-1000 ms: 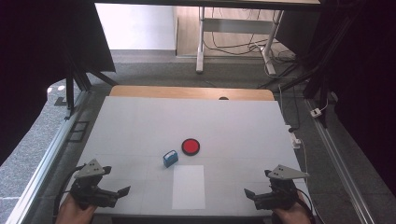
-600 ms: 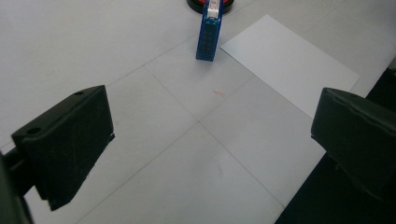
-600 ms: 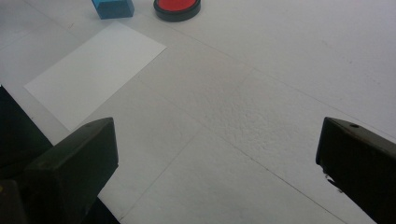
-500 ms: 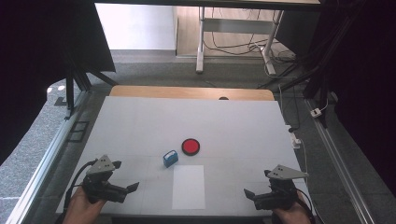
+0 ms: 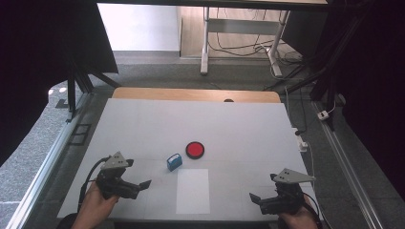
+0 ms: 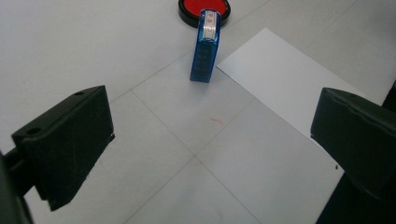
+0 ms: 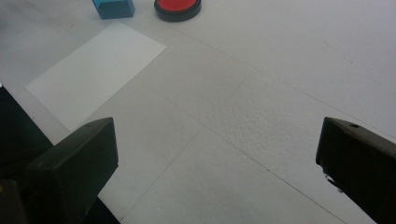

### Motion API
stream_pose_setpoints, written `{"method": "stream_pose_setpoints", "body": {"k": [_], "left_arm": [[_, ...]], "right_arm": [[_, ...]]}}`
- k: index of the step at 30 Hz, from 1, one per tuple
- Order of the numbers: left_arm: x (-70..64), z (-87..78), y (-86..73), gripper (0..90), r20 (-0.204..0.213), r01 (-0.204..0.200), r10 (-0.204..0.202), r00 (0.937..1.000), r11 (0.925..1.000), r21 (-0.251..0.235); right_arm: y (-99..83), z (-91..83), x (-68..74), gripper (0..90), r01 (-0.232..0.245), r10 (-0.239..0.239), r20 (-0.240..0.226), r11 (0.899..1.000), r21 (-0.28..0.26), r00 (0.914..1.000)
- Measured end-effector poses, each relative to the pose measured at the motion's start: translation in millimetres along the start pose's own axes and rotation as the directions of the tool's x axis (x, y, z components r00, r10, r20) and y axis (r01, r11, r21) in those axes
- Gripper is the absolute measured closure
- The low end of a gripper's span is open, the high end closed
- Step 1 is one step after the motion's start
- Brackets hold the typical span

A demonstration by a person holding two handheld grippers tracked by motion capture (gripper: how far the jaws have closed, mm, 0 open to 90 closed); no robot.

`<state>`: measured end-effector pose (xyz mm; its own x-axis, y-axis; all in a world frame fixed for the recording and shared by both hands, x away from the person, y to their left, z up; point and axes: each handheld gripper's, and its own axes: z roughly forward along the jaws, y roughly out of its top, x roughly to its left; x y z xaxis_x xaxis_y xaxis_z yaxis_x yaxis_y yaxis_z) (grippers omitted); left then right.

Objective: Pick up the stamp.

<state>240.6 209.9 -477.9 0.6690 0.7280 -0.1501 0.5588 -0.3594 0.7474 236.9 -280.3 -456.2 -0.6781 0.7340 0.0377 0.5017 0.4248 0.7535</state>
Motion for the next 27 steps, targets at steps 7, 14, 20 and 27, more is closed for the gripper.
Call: {"method": "stream_pose_setpoints", "body": {"k": [7, 14, 20, 27], "left_arm": [[-1.1, 11.0, 8.5, 0.0, 0.006, -0.006, 0.006, 1.0, 0.9999, 0.008], [-1.1, 23.7, 20.6, 0.0, 0.01, -0.021, 0.021, 0.9997, 0.9996, 0.019], [-1.6, 36.5, 29.2, 0.0, 0.01, -0.045, 0.044, 0.999, 0.998, 0.044], [-0.9, 50.5, 37.9, 0.0, 0.016, -0.05, 0.049, 0.9987, 0.9976, 0.048]], "right_arm": [[0.0, 0.2, 0.0, 0.0, 0.0, 0.0, -0.001, 1.0, 0.003, 1.0], [0.3, 0.4, 0.0, 0.0, 0.001, -0.001, 0.0, 1.0, 0.006, 1.0], [0.2, 0.4, 0.0, 0.0, 0.002, -0.002, 0.001, 1.0, 0.006, 1.0], [0.3, 0.5, 0.0, 0.0, 0.003, -0.003, 0.003, 1.0, 0.008, 1.0]]}}
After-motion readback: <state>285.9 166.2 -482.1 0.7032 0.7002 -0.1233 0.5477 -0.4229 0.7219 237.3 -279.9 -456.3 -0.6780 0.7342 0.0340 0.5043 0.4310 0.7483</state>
